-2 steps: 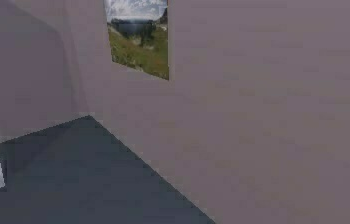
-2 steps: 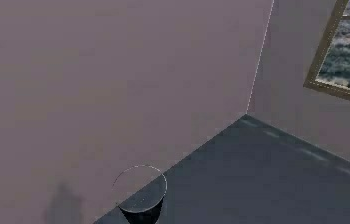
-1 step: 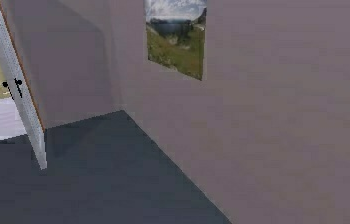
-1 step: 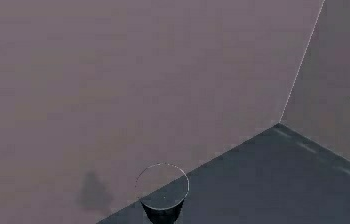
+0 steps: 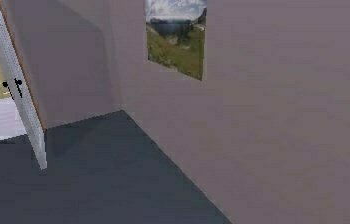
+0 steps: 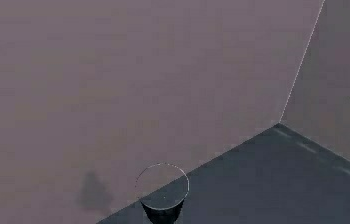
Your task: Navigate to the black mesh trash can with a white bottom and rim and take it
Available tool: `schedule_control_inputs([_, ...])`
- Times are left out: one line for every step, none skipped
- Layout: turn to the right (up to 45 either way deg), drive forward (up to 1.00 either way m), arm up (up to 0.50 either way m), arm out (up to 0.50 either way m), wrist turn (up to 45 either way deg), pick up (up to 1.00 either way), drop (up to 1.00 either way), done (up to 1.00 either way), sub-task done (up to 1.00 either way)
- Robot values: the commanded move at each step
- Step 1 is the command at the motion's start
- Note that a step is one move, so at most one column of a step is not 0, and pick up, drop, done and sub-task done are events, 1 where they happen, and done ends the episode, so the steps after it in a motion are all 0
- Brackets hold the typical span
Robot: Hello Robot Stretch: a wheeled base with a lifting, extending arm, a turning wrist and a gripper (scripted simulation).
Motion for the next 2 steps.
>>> schedule_control_inputs([0.0, 0.0, 0.0, 0.4, 0.0, 0.0, 0.0, 0.0, 0.0])
schedule_control_inputs([0.0, 0.0, 0.0, 0.0, 45.0, 0.0, 0.0, 0.0, 0.0])
